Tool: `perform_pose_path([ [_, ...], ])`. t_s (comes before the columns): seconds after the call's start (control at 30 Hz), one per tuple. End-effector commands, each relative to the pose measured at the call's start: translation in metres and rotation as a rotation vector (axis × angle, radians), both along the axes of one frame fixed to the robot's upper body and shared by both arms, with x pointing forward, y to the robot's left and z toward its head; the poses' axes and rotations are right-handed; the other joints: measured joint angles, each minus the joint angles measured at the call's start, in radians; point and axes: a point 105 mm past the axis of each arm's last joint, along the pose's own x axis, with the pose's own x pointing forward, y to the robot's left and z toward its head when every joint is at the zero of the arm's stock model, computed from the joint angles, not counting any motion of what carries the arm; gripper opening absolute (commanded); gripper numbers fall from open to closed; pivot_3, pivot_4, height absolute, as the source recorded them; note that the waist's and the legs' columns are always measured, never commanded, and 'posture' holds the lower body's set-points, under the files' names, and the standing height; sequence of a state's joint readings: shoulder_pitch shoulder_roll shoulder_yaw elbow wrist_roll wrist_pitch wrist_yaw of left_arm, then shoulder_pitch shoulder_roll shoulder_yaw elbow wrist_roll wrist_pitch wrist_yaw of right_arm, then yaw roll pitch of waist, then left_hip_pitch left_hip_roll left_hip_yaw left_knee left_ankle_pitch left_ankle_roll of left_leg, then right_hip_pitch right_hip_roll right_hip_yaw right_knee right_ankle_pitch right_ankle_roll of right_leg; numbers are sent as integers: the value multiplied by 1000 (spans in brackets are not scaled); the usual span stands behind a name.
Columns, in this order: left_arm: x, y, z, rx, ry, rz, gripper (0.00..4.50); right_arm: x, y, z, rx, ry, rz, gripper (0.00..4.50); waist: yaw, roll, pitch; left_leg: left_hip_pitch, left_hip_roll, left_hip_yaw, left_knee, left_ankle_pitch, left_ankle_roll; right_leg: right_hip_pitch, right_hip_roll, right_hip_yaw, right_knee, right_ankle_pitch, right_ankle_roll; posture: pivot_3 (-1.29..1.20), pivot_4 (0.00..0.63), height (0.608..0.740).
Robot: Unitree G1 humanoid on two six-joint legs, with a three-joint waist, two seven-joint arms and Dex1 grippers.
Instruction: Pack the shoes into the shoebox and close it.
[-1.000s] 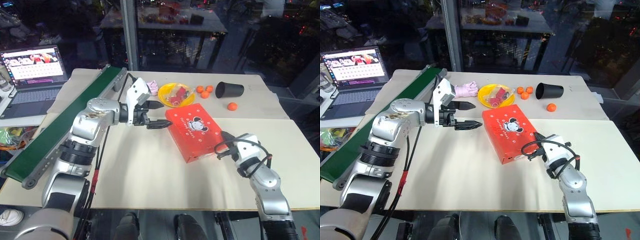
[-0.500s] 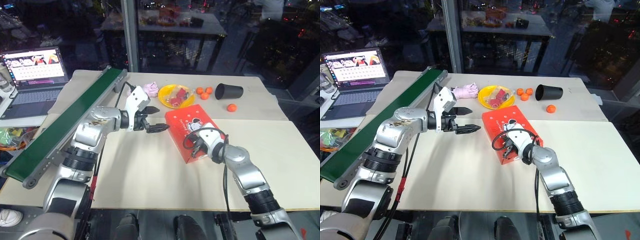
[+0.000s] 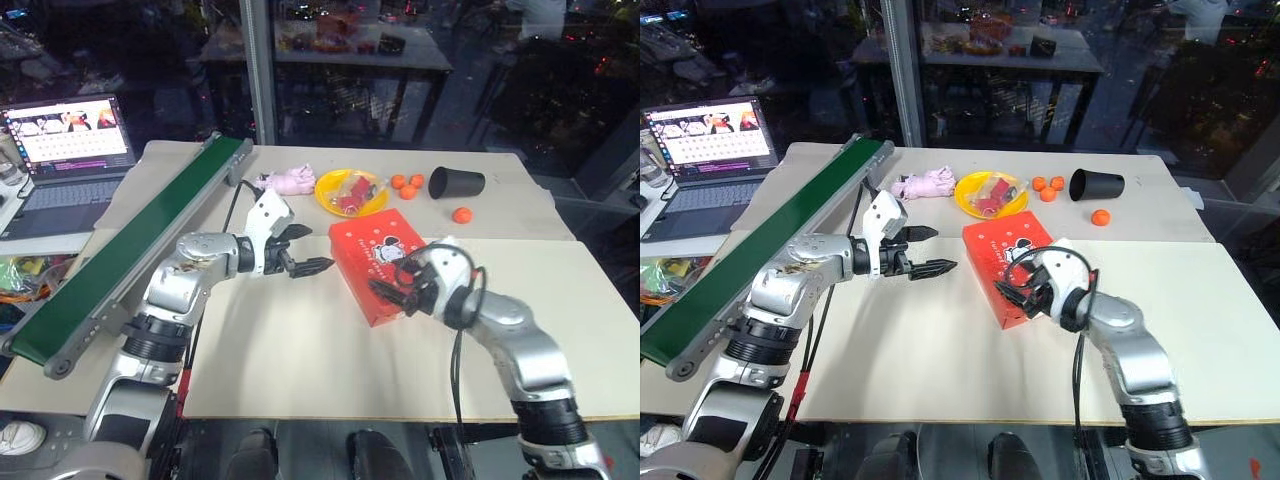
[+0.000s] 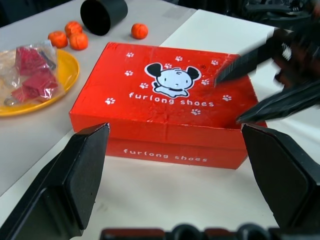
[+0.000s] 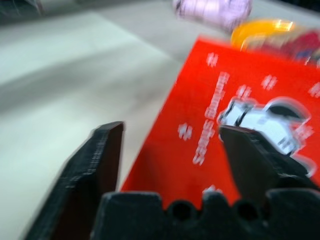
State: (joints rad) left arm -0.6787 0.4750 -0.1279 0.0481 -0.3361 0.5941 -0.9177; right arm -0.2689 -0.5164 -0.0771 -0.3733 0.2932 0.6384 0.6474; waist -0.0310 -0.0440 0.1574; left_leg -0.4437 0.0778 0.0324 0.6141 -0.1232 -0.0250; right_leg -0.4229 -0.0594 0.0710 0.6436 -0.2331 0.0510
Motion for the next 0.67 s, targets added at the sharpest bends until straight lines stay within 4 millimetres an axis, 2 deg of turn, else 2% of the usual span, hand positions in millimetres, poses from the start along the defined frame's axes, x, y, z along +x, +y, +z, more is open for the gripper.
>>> perform_pose_path([
  [0.03, -2, 14, 8, -63, -81, 26, 4500, -15, -46, 9, -40, -25, -176, 4389, 10, 0, 0, 0, 0, 0, 0, 0, 0, 1, 0, 0, -1, 0, 0, 0, 150, 736],
  [0.07, -2, 17, 6, -73, -84, 38, 4500, -17, -57, 5, -52, -14, -225, 4389, 14, 0, 0, 0, 0, 0, 0, 0, 0, 0, 0, 0, -1, 0, -1, 0, 150, 736],
  [0.13, 0, 28, -6, -80, -77, 99, 4500, -25, -98, -10, -100, 6, -425, 4389, 20, 0, 0, 0, 0, 0, 0, 0, 0, 0, 0, 0, -1, -3, -6, 0, 150, 736],
  [0.2, 0, 36, -14, -93, -66, 145, 4500, -32, -122, -20, -125, 11, -548, 4389, 22, 0, 0, 0, 0, 0, 0, 0, 0, 0, -1, 0, -1, -4, -7, 0, 150, 736],
  [0.3, -3, 50, -46, -77, -38, 235, 4500, -48, -150, -34, -26, -21, -718, 4389, 18, 1, -1, 0, 0, 0, 0, -1, -1, 1, -1, 0, -2, -4, -6, 0, 150, 736],
  [0.37, -6, 55, -58, -78, -28, 270, 4500, -53, -154, -43, 14, -25, -754, 4389, 14, 2, -1, 2, 0, 0, 0, -1, -1, 2, -1, 0, -2, -5, -4, 0, 150, 736],
  [0.47, -10, 67, -88, -33, -58, 361, 4500, -57, -146, -69, 26, -17, -740, 4389, 9, 2, -2, 2, 0, 0, -1, -1, -2, 1, -1, 0, -2, -5, -4, 0, 150, 736],
  [0.67, -9, 78, -104, -50, -103, 475, 4500, -47, -125, -86, 63, -36, -691, 4389, 12, 3, -2, 3, 0, 1, -2, -5, -7, 1, -1, 0, -2, -5, -5, 0, 150, 736],
])
